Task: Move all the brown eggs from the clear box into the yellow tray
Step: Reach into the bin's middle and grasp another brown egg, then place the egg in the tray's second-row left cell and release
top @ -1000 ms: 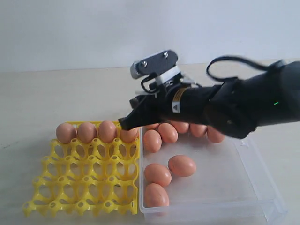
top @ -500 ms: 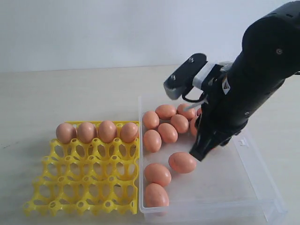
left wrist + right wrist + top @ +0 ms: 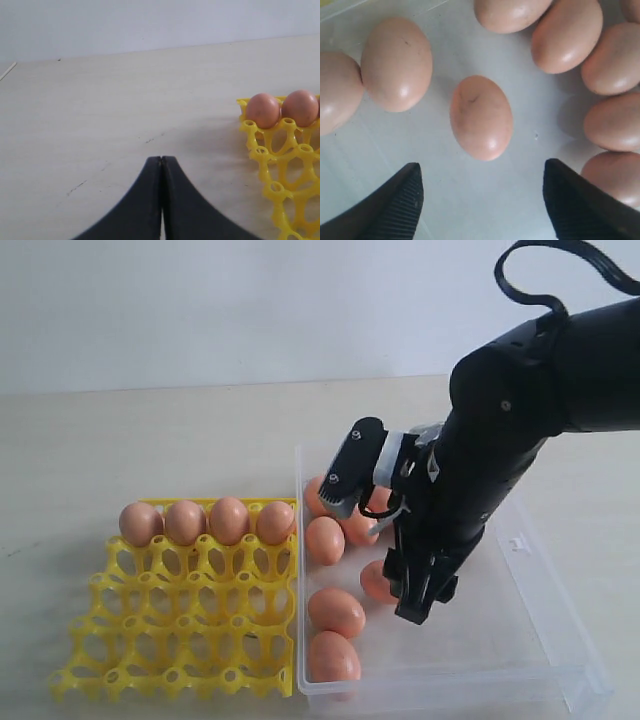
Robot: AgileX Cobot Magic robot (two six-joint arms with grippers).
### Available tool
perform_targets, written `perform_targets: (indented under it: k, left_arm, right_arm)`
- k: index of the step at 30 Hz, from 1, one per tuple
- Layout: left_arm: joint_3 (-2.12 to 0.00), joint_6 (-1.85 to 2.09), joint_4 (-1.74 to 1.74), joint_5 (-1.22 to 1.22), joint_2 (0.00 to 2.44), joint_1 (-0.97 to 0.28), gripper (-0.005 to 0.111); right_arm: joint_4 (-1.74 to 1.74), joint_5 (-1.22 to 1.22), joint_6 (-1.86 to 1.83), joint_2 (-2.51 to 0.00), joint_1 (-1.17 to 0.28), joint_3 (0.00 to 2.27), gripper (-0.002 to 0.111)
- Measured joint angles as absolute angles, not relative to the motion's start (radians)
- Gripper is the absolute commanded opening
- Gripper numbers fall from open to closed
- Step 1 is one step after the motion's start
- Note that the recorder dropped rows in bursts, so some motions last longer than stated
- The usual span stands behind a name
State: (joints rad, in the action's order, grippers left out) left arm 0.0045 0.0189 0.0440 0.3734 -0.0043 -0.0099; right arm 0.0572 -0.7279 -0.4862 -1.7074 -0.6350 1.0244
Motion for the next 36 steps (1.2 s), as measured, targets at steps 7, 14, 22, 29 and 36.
perform_targets:
  k: [7, 14, 22, 29, 36]
  left_arm:
    - [0.005, 0.019, 0.044, 0.373, -0.004, -0.010, 0.000]
    - [0.005, 0.019, 0.044, 0.373, -0.004, -0.010, 0.000]
    - [0.005, 0.019, 0.044, 0.373, -0.004, -0.010, 0.000]
    - [0.005, 0.019, 0.044, 0.373, -0.004, -0.010, 0.000]
    - [0.005, 0.019, 0.044, 0.373, -0.004, -0.010, 0.000]
  right_arm:
    - [0.039, -0.676, -0.514, -1.757, -0.652, 1.024, 0.065]
    - [0.032, -0.621, -0.530, -1.830, -0.661, 1.059, 0.065]
    - [0.094, -0.656, -0.503, -1.913, -0.661, 1.105, 0.004]
    - [0.036, -0.595, -0.477, -1.806, -0.663, 1.106, 0.000]
    - [-0.364, -0.127, -0.693, -1.702, -0.760, 1.112, 0.000]
